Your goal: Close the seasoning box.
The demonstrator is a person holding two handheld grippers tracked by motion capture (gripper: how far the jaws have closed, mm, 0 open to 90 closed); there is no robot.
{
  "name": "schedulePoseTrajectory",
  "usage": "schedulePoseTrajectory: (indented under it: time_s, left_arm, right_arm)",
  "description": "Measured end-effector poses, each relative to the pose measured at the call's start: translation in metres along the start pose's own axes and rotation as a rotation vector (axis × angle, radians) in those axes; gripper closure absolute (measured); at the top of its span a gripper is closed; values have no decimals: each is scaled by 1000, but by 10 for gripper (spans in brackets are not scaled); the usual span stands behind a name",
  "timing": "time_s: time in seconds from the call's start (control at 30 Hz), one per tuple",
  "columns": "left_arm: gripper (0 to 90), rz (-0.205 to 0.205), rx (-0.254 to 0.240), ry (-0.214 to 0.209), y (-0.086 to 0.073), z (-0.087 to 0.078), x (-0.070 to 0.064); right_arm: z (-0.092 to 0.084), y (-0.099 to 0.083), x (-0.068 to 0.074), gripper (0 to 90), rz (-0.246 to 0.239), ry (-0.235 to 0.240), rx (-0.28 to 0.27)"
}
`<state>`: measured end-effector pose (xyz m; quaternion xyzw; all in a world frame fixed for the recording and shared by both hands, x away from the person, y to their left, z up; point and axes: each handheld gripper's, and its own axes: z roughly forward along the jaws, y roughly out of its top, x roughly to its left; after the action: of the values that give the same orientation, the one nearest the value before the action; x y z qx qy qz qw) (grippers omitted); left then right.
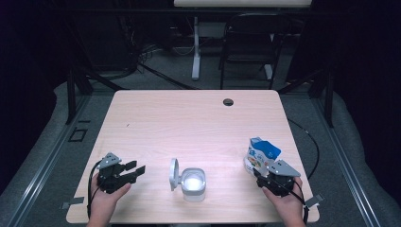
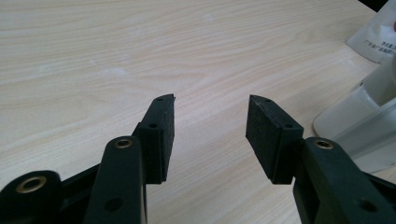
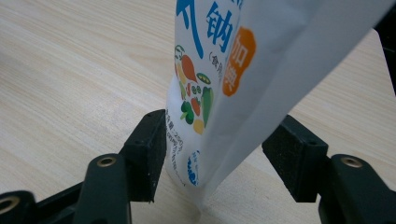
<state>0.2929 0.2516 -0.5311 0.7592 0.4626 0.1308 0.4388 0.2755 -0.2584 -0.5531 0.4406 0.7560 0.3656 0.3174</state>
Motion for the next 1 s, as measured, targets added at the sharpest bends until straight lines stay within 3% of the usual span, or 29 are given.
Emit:
schedulePoseTrajectory:
  time_s: [0.37,0.67,1.0]
  left_arm:
    - [557,31,-24,-31,8,-3,-13]
    - [640,97,-17,-74,18,-10,-31]
    - [896,170,-23,-121,26,-16,-53]
  right_arm:
    - [-1,-1,-1,395,0,-3,11]
    - [-1,-1,3,388,-4,0,13]
    - [0,-1,5,383,-7,1,18]
